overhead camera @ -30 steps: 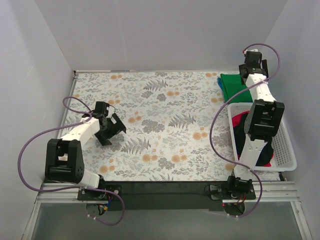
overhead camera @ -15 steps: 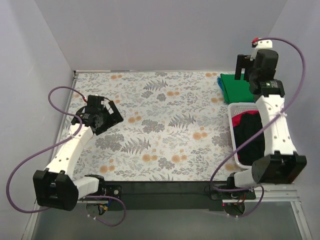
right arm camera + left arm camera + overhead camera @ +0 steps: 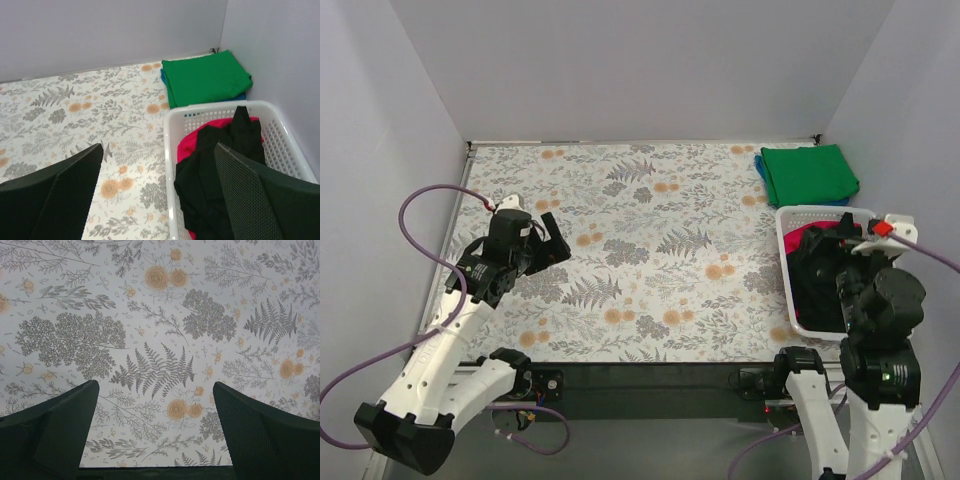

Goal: Fold and stack the t-shirts
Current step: Reset both grippers

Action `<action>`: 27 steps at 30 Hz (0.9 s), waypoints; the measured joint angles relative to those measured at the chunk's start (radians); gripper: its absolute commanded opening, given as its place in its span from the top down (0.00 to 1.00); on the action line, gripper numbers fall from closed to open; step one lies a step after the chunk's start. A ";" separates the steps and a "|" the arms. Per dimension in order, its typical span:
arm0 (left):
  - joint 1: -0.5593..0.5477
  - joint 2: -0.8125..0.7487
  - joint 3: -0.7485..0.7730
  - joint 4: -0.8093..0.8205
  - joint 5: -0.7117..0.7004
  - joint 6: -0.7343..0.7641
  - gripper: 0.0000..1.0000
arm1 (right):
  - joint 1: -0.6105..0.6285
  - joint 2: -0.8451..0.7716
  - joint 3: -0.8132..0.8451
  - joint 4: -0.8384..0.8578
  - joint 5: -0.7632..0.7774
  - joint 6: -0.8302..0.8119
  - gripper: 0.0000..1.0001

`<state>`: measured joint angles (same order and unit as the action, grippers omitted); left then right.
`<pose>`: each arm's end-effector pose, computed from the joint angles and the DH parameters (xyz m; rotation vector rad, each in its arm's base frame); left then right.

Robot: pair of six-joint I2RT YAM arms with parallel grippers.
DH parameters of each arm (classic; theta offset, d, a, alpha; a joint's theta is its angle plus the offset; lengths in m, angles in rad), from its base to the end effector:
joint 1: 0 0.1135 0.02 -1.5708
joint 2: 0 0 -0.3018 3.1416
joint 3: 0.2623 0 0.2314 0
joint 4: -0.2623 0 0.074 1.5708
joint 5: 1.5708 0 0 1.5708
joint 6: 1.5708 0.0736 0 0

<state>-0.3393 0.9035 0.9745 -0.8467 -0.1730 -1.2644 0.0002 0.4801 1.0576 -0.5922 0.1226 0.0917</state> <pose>0.1518 -0.0401 0.3237 -1.1529 2.1157 -0.5814 0.0538 -0.0090 0.4230 0.1680 1.5765 -0.0254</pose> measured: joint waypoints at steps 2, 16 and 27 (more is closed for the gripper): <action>-0.027 -0.013 -0.013 -0.016 0.000 -0.008 0.02 | 0.000 -0.108 -0.051 -0.050 -0.002 0.019 0.02; -0.108 -0.067 -0.027 -0.025 -0.002 -0.041 0.02 | 0.000 -0.284 -0.099 -0.243 0.008 0.086 0.02; -0.108 -0.083 -0.090 -0.002 0.031 -0.094 0.02 | 0.000 -0.281 -0.097 -0.278 0.003 0.085 0.02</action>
<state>-0.4473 0.8207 0.8841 -0.8490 -0.1425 -1.3582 0.0002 0.1993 0.9611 -0.8703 0.1253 0.1768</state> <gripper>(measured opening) 0.982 0.983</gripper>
